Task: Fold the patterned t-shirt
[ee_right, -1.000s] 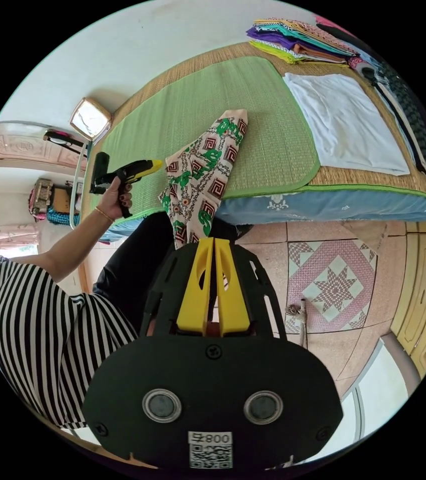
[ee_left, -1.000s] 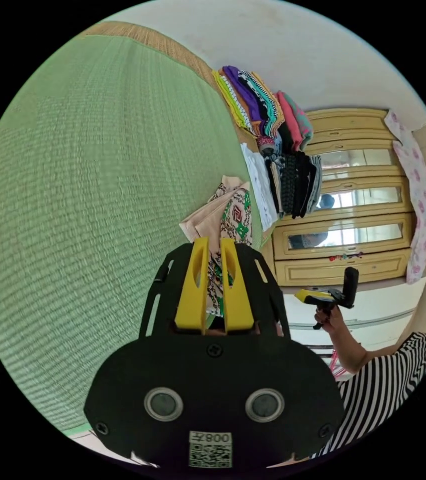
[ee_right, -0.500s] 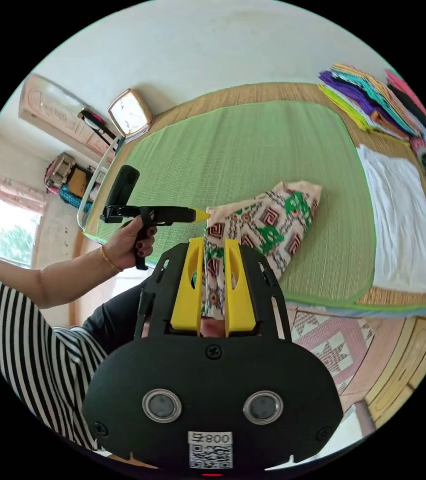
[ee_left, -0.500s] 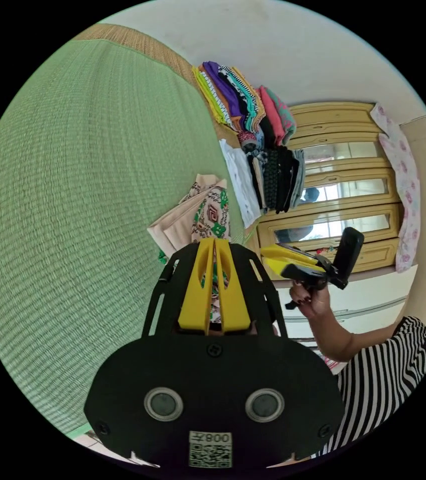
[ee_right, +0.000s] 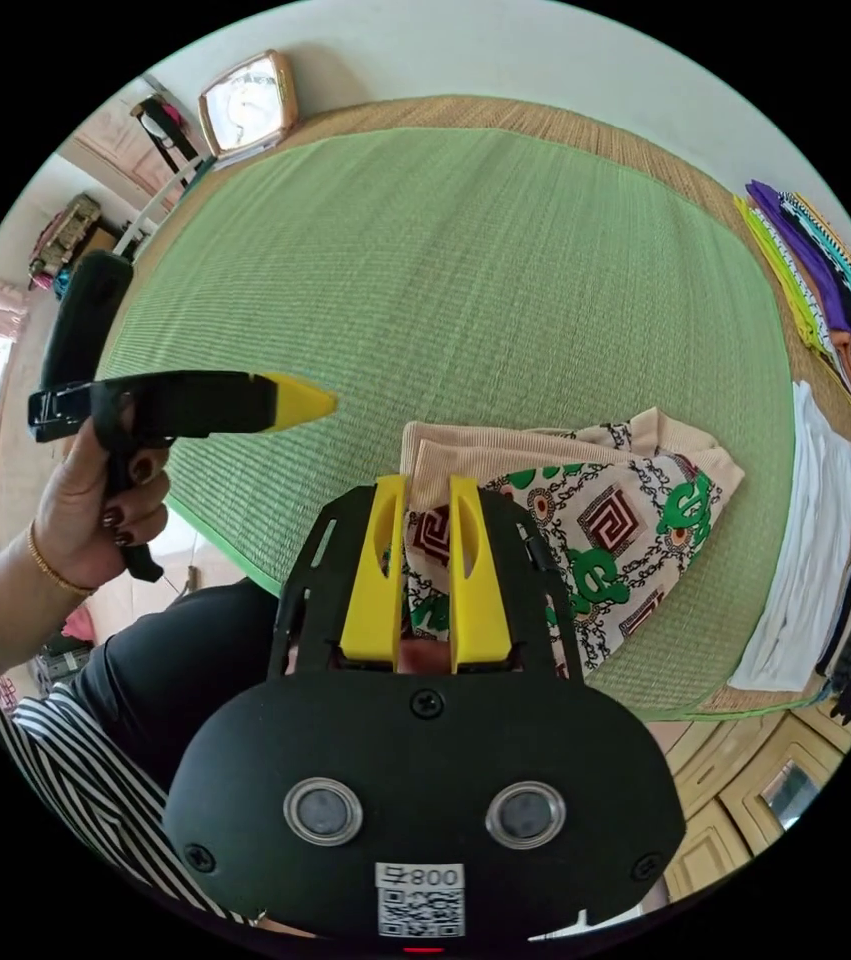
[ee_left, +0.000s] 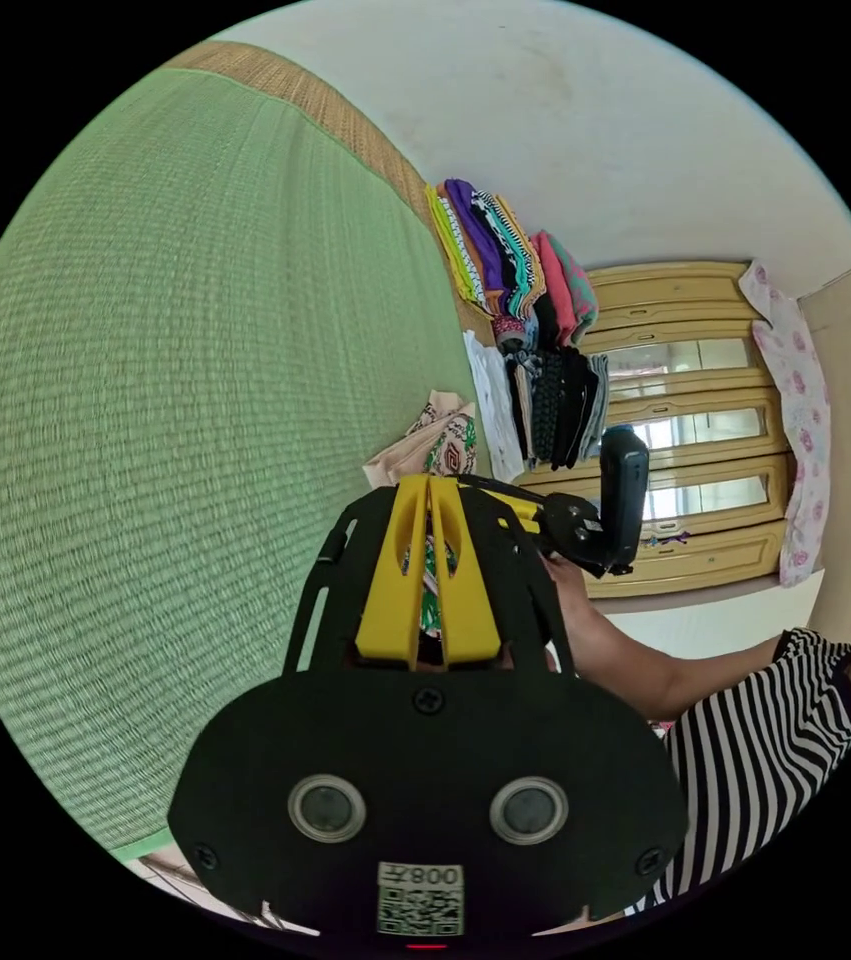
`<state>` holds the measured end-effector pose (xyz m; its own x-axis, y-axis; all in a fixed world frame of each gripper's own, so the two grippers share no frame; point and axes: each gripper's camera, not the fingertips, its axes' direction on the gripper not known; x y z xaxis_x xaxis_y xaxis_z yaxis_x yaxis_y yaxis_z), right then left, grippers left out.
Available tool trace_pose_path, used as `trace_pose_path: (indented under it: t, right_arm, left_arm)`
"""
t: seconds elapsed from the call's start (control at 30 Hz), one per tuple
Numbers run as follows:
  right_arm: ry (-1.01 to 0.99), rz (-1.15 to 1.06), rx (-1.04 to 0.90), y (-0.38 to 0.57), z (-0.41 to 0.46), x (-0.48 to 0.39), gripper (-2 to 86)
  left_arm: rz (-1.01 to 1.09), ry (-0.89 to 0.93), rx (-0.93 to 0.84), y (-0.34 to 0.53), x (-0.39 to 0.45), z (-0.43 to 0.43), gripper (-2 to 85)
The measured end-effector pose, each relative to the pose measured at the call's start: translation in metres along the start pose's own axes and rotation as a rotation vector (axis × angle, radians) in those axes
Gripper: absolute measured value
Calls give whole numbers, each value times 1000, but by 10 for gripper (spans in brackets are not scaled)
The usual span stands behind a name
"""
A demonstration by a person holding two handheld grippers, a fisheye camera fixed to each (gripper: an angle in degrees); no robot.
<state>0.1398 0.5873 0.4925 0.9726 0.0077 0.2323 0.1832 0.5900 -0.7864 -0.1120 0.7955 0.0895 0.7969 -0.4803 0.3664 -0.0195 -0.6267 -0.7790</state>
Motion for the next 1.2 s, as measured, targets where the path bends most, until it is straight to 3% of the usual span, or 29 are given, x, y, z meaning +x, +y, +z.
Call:
trace_pose_path:
  t: [0.4, 0.7, 0.93, 1.2]
  right_arm:
    - [-222, 126, 82, 18, -29, 34, 10]
    - [-288, 163, 90, 33, -41, 44, 7]
    - [-290, 170, 89, 47, -56, 42, 5]
    - [-395, 215, 172, 87, -98, 50, 1]
  left_arm:
    - [1, 30, -35, 15, -5, -6, 11]
    - [-11, 49, -55, 19, -6, 0, 69]
    - [-20, 25, -111, 29, -6, -3, 24]
    - [-6, 112, -31, 68, 5, -47, 13]
